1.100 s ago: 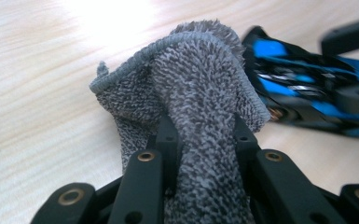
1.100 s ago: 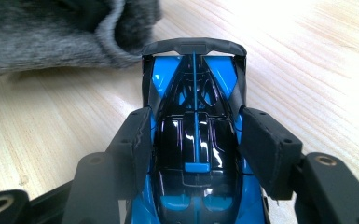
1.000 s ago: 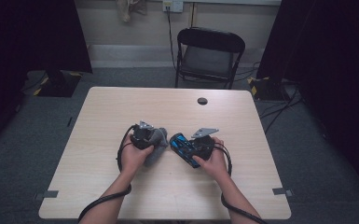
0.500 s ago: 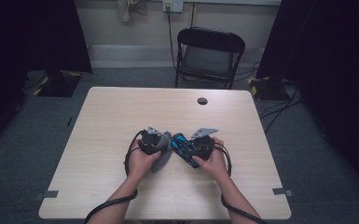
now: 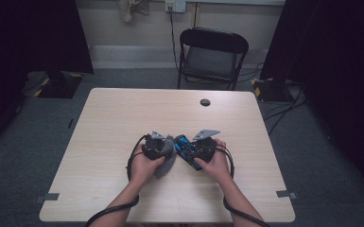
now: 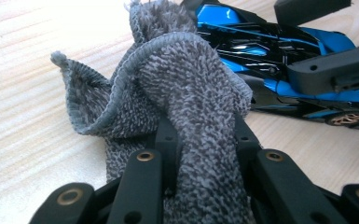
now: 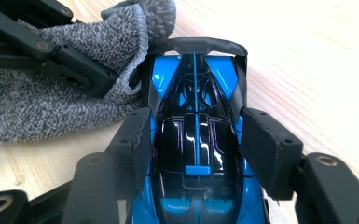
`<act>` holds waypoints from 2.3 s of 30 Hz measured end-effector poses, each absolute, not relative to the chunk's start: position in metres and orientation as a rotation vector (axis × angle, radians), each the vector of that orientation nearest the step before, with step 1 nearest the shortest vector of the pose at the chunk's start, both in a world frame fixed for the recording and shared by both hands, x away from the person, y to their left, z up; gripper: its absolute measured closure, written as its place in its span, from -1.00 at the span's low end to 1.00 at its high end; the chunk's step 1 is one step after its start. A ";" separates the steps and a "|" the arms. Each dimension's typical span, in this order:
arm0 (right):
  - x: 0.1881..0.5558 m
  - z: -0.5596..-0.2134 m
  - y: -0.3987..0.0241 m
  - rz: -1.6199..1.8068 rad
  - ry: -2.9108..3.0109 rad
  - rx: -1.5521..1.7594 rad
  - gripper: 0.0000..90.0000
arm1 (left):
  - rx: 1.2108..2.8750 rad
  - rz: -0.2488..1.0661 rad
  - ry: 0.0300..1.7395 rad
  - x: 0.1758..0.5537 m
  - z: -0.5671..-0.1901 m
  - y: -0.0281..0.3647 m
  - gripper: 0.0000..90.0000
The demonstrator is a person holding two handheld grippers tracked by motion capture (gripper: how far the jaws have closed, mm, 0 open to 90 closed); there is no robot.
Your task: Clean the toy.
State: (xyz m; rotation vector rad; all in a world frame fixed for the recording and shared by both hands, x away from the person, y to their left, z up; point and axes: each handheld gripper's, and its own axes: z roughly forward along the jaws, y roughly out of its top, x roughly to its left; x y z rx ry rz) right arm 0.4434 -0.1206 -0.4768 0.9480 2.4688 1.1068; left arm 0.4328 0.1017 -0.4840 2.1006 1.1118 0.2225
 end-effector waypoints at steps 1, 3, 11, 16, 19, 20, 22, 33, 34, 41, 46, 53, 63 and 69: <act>0.444 -0.477 -0.121 1.106 2.468 0.949 -0.03 | 2.104 0.227 1.111 0.432 -0.484 0.101 0.59; 0.444 -0.477 -0.120 1.105 2.470 0.948 -0.02 | 2.108 0.216 1.104 0.431 -0.484 0.101 0.59; 0.444 -0.476 -0.120 1.097 2.476 0.948 -0.03 | 2.145 0.147 1.047 0.422 -0.483 0.092 0.59; 0.444 -0.476 -0.120 1.098 2.477 0.946 -0.03 | 2.181 0.136 0.995 0.416 -0.481 0.078 0.59; 0.444 -0.476 -0.120 1.096 2.476 0.948 -0.03 | 2.188 0.118 0.979 0.412 -0.481 0.072 0.59; 0.444 -0.476 -0.120 1.098 2.475 0.950 -0.03 | 2.191 0.110 0.970 0.411 -0.481 0.071 0.59; 0.445 -0.476 -0.120 1.103 2.475 0.948 -0.03 | 2.190 0.101 0.958 0.408 -0.482 0.068 0.59; 0.444 -0.476 -0.120 1.106 2.475 0.950 -0.03 | 2.172 0.083 0.944 0.400 -0.484 0.063 0.59; 0.444 -0.476 -0.120 1.106 2.475 0.951 -0.03 | 2.173 0.080 0.941 0.400 -0.484 0.063 0.58; 0.444 -0.477 -0.120 1.105 2.473 0.949 -0.03 | 2.184 0.063 0.912 0.393 -0.484 0.057 0.58; 0.444 -0.476 -0.120 1.103 2.474 0.950 -0.03 | 2.182 0.057 0.907 0.392 -0.484 0.056 0.58; 0.444 -0.477 -0.120 1.105 2.471 0.950 -0.03 | 2.181 0.048 0.898 0.388 -0.485 0.052 0.58; 0.444 -0.477 -0.120 1.106 2.472 0.951 -0.03 | 2.178 0.054 0.886 0.383 -0.485 0.047 0.58; 0.444 -0.477 -0.120 1.108 2.470 0.949 -0.03 | 2.191 0.031 0.852 0.376 -0.485 0.041 0.58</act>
